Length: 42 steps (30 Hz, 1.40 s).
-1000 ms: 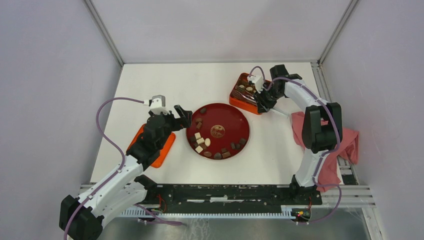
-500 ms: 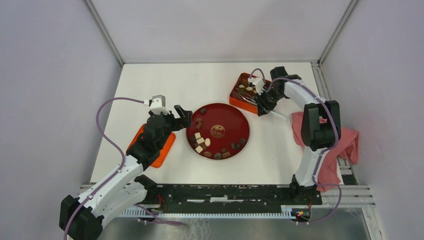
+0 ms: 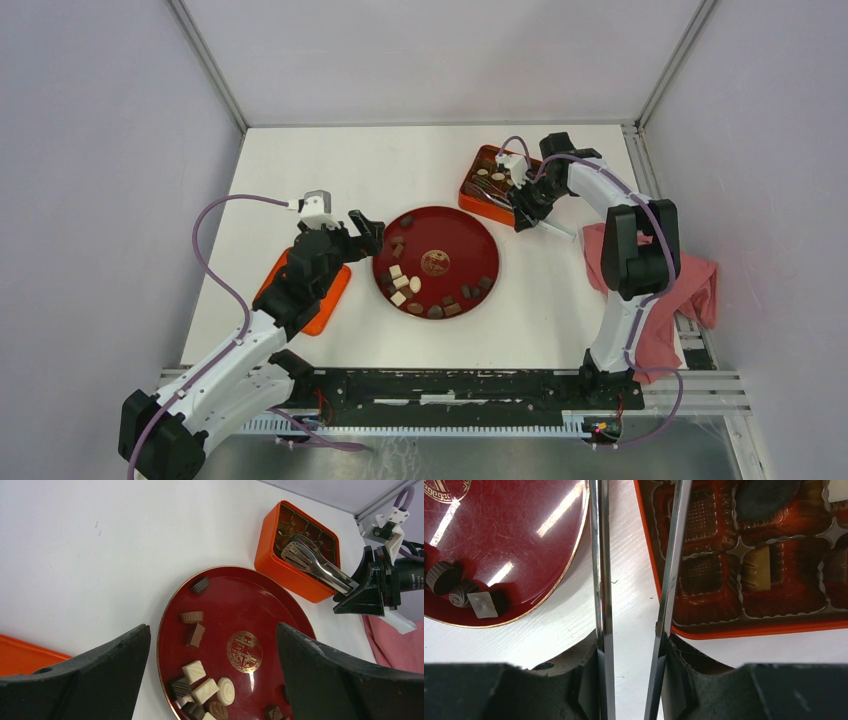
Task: Pack the chocolate
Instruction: Place the fake chocolate in the packing box, then pick up the fake chocolate from the plate.
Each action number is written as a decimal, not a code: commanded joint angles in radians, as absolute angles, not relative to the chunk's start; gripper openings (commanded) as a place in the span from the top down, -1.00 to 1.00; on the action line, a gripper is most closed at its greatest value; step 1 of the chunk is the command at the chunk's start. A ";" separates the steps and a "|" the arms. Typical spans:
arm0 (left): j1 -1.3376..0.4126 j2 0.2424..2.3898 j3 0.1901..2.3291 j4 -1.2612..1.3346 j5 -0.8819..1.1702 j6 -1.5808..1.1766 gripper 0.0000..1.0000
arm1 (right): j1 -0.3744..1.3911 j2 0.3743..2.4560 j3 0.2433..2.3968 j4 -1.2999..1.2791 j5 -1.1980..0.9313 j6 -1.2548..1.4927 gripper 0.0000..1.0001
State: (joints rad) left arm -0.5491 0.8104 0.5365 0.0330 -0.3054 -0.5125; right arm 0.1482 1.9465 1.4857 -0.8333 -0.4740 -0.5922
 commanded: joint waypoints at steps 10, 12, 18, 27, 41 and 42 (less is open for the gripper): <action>-0.545 0.808 0.542 0.077 -0.302 -0.528 -0.99 | 0.144 1.951 1.548 -0.808 -0.500 -0.581 0.08; -0.545 0.807 0.542 0.077 -0.302 -0.528 -0.99 | 0.143 1.948 1.549 -0.804 -0.505 -0.579 0.08; -0.545 0.803 0.539 0.078 -0.304 -0.529 -0.99 | 0.132 1.896 1.542 -0.765 -0.550 -0.546 0.11; -0.545 0.782 0.524 0.084 -0.310 -0.535 -0.99 | 0.119 1.719 1.435 -0.737 -0.693 -0.576 0.16; -0.545 0.801 0.533 0.087 -0.293 -0.526 -0.99 | 0.373 1.443 1.129 -0.705 -0.695 -0.834 0.19; -0.546 0.801 0.532 0.087 -0.293 -0.526 -0.99 | 0.411 1.437 1.117 -0.686 -0.646 -0.823 0.18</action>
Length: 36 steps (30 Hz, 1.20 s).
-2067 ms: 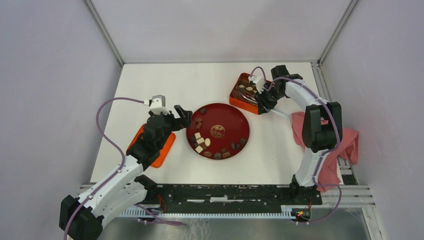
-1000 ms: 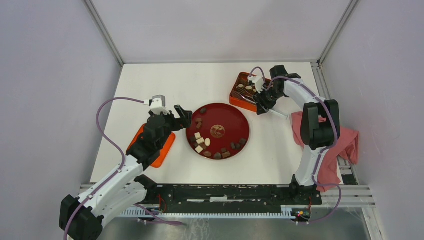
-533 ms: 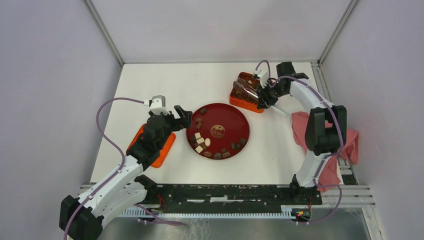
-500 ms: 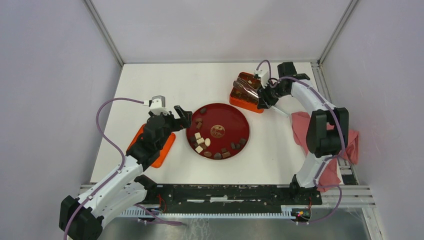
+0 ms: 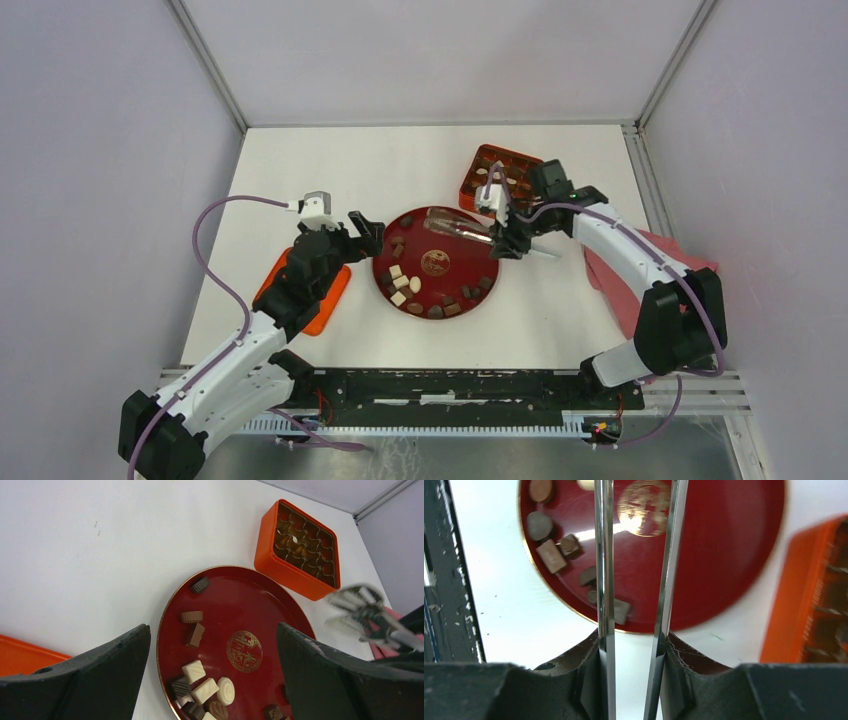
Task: Pack the chocolate
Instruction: Pick up the fake chocolate from the plate.
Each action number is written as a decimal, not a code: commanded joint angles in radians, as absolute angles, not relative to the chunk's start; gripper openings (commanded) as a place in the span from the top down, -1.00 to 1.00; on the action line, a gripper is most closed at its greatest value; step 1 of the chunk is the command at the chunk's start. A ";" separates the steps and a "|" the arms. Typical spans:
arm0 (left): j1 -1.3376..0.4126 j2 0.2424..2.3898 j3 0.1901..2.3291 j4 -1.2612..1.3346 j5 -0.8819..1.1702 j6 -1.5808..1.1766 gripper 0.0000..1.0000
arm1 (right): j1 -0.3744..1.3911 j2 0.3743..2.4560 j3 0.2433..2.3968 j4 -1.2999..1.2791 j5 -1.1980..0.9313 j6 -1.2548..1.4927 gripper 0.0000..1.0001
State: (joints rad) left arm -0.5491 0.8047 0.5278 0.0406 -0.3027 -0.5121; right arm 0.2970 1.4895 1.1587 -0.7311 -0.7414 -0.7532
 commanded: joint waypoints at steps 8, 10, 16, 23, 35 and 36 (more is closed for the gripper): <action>-0.545 0.815 0.539 0.086 -0.290 -0.525 -0.99 | 0.545 1.580 1.181 -0.688 -0.350 -0.744 0.18; -0.546 0.809 0.536 0.088 -0.289 -0.525 -0.98 | 0.553 1.631 1.218 -0.694 -0.305 -0.713 0.18; -0.545 0.798 0.526 0.093 -0.289 -0.524 -0.96 | 0.613 1.741 1.313 -0.733 -0.234 -0.650 0.16; -0.545 0.781 0.515 0.101 -0.288 -0.523 -0.97 | 0.631 1.822 1.378 -0.770 -0.234 -0.624 0.12; -0.545 0.770 0.506 0.107 -0.289 -0.524 -0.97 | 0.653 1.890 1.418 -0.790 -0.253 -0.609 0.02; -0.545 0.769 0.506 0.107 -0.288 -0.525 -0.97 | 0.653 1.898 1.423 -0.791 -0.256 -0.609 0.02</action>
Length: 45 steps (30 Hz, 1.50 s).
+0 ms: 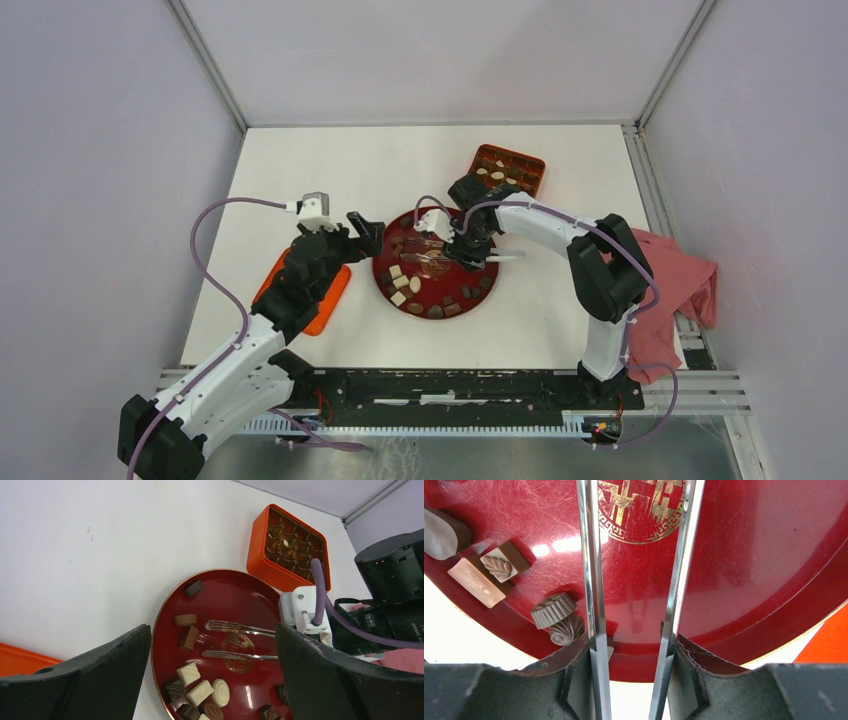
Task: Pack the chocolate
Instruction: Pick up the fake chocolate from the plate.
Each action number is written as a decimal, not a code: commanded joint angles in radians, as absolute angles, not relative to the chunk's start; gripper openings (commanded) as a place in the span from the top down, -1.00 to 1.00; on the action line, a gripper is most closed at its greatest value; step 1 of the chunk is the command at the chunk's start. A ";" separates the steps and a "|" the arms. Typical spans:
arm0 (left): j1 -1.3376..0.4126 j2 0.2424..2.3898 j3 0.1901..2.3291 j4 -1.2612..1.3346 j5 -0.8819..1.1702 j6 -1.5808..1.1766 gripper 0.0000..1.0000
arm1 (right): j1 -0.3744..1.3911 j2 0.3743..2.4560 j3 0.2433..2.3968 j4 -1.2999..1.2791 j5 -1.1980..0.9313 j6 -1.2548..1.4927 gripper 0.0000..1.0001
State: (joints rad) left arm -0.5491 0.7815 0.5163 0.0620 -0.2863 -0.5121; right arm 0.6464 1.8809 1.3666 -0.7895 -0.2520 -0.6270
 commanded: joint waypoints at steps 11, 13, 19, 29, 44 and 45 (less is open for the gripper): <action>-0.546 0.765 0.503 0.109 -0.290 -0.525 -0.96 | 0.668 1.960 1.492 -0.807 -0.272 -0.594 0.00; -0.545 0.764 0.503 0.109 -0.288 -0.525 -0.96 | 0.674 1.970 1.502 -0.808 -0.272 -0.590 -0.01; -0.545 0.760 0.500 0.110 -0.290 -0.525 -0.97 | 0.695 2.001 1.532 -0.820 -0.275 -0.584 -0.01; -0.545 0.756 0.498 0.110 -0.290 -0.525 -0.96 | 0.709 1.996 1.534 -0.817 -0.248 -0.576 0.38; -0.545 0.758 0.500 0.107 -0.291 -0.526 -0.97 | 0.616 1.733 1.306 -0.737 -0.371 -0.612 1.00; -0.545 0.760 0.499 0.107 -0.292 -0.526 -0.96 | 0.594 1.699 1.272 -0.725 -0.392 -0.615 1.00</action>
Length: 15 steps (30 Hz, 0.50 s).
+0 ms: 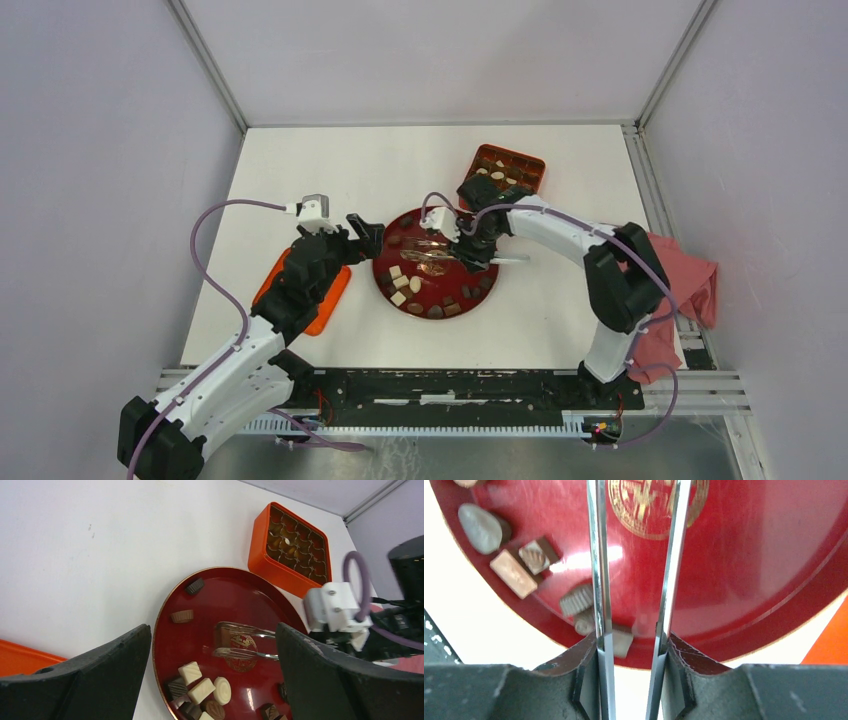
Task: Pack the chocolate
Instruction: Pick up the fake chocolate from the plate, then place the fake chocolate in the packing box.
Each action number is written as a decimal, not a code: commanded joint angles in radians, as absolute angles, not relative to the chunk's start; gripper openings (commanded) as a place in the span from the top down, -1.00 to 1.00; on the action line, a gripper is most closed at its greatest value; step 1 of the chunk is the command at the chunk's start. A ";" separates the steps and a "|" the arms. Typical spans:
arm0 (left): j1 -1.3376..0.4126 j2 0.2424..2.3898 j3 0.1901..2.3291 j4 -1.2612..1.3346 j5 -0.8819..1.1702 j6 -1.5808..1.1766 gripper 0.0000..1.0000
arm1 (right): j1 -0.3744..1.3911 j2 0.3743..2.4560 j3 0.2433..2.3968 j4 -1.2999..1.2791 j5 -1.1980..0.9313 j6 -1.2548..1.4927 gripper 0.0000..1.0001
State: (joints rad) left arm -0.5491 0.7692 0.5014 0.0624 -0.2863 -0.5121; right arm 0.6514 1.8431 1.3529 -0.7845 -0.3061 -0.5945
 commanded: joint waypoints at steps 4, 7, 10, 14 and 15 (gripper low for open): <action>-0.545 0.764 0.504 0.106 -0.292 -0.526 -0.96 | 0.453 1.609 1.233 -0.710 -0.483 -0.613 1.00; -0.545 0.768 0.506 0.105 -0.291 -0.526 -0.96 | 0.324 1.589 1.251 -0.718 -0.536 -0.607 1.00; -0.545 0.773 0.510 0.103 -0.289 -0.525 -0.97 | 0.209 1.605 1.280 -0.726 -0.542 -0.604 0.98; -0.545 0.782 0.515 0.101 -0.287 -0.523 -0.97 | 0.116 1.665 1.331 -0.754 -0.525 -0.618 0.93; -0.545 0.782 0.515 0.101 -0.287 -0.523 -0.97 | 0.101 1.682 1.341 -0.755 -0.522 -0.617 0.92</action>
State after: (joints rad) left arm -0.5491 0.7784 0.5014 0.0624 -0.2863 -0.5121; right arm 0.1417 1.6451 1.2732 -0.7578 -0.4866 -0.6037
